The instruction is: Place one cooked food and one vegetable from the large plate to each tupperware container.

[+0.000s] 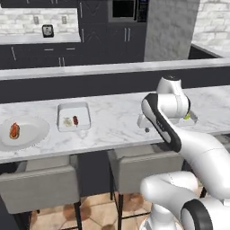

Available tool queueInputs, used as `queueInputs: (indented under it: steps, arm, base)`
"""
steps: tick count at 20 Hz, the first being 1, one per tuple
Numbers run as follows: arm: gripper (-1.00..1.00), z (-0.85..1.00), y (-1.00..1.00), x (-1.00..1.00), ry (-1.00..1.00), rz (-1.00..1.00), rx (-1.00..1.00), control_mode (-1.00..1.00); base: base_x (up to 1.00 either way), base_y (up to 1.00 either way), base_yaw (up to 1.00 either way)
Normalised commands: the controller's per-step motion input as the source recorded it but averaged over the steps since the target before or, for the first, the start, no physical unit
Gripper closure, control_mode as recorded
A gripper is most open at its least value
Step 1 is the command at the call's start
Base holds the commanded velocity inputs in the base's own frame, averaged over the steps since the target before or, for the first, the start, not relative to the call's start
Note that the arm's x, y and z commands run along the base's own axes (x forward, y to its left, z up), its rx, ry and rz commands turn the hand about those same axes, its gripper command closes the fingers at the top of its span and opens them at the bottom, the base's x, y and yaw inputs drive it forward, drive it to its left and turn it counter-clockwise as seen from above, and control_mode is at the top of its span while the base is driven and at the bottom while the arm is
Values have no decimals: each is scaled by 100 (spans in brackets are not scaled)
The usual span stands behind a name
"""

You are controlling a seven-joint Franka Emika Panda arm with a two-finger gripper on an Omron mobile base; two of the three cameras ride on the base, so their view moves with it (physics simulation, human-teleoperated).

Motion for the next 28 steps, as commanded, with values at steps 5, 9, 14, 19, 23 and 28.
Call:
queueInputs:
  steps: [5, 9, 14, 19, 23, 28]
  arm:
    - [-100, 0, 0, 0, 0, 0, 0, 100]
    - [-100, 0, 0, 0, 0, 0, 0, 100]
    - [-100, 0, 0, 0, 0, 0, 0, 100]
    - [-100, 0, 0, 0, 0, 0, 0, 100]
    - [-100, 0, 0, 0, 0, 0, 0, 100]
    - [-100, -5, 42, 70, 1, 0, -5, -100]
  base:
    - [23, 100, 0]
    - [36, 100, 1]
    - [58, 100, 9]
    - [64, 77, 3]
    - [41, 49, 0]
    - [0, 0, 0]
